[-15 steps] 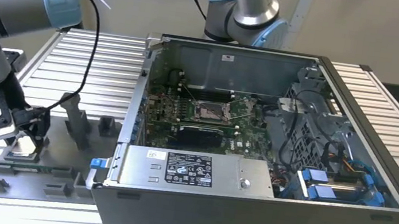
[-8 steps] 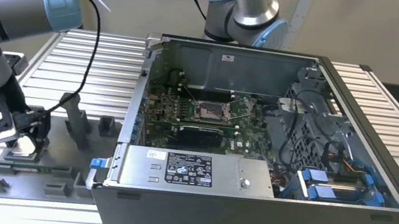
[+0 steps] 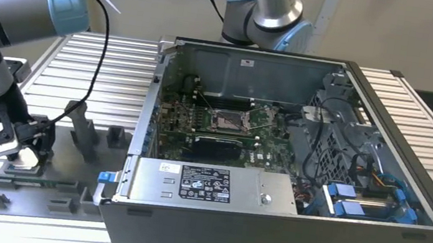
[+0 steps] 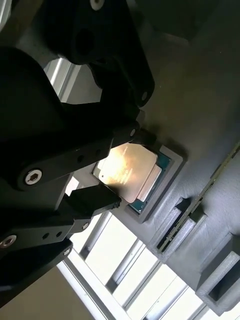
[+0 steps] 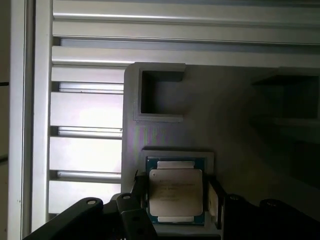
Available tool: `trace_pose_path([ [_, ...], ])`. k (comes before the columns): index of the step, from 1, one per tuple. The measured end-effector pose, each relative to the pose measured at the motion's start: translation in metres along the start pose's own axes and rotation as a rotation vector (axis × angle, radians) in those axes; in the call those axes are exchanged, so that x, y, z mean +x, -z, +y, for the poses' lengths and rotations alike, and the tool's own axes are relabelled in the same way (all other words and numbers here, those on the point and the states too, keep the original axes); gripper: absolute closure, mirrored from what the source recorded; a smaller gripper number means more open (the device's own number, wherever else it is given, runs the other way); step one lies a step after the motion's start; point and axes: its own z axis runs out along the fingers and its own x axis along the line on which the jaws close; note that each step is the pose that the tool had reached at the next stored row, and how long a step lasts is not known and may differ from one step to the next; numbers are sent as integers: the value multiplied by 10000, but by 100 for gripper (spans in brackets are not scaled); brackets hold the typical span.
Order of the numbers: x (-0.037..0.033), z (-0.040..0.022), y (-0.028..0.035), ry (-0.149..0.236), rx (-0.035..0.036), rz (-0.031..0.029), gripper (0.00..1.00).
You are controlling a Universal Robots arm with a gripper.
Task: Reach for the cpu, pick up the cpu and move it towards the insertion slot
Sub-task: 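Pick up the cpu and move it towards the insertion slot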
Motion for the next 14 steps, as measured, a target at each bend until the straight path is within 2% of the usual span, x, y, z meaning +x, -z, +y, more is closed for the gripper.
trace_pose_path([
  [4, 0, 0, -2, 0, 0, 0, 0],
  [5, 0, 0, -1, 0, 1, 1, 100],
  [11, 0, 0, -3, 0, 0, 0, 100],
  [14, 0, 2, 25, 0, -3, -3, 100],
])
